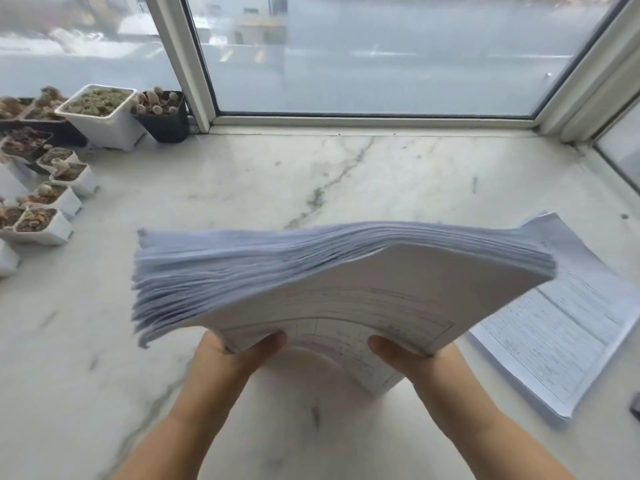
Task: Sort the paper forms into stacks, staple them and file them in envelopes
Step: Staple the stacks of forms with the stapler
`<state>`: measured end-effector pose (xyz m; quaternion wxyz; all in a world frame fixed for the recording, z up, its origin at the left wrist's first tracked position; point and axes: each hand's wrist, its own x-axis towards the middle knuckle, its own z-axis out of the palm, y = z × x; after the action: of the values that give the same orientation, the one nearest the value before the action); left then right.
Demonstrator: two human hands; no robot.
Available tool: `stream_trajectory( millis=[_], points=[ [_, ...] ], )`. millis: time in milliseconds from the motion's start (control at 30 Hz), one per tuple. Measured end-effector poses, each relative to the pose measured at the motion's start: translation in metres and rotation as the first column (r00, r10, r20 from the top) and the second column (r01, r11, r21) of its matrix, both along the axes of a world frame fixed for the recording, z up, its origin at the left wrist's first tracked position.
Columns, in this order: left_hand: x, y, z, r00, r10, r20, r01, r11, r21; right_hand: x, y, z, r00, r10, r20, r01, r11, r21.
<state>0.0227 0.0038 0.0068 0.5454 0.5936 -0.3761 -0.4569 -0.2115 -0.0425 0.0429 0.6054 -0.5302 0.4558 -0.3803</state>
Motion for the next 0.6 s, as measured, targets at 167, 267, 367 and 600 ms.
stream_trajectory(
  millis=[167,267,367,600],
  points=[
    [-0.005,0.000,0.010,0.996,0.005,-0.093,-0.004,1.000,0.003,0.003,0.001,0.000,0.999,0.013,0.045,-0.013,1.000,0.001],
    [-0.007,-0.003,0.006,0.996,0.045,-0.081,-0.043,0.999,0.030,0.004,0.004,0.000,0.999,0.008,0.042,-0.009,1.000,0.017],
    [-0.004,0.001,0.000,0.999,0.031,-0.008,-0.030,0.997,0.065,0.002,0.008,-0.007,1.000,-0.012,0.023,0.011,0.999,0.046],
    [0.000,-0.001,-0.009,0.982,-0.052,0.181,0.033,0.994,0.107,0.002,0.004,-0.013,0.973,0.023,-0.231,-0.017,0.999,0.028]
  ],
)
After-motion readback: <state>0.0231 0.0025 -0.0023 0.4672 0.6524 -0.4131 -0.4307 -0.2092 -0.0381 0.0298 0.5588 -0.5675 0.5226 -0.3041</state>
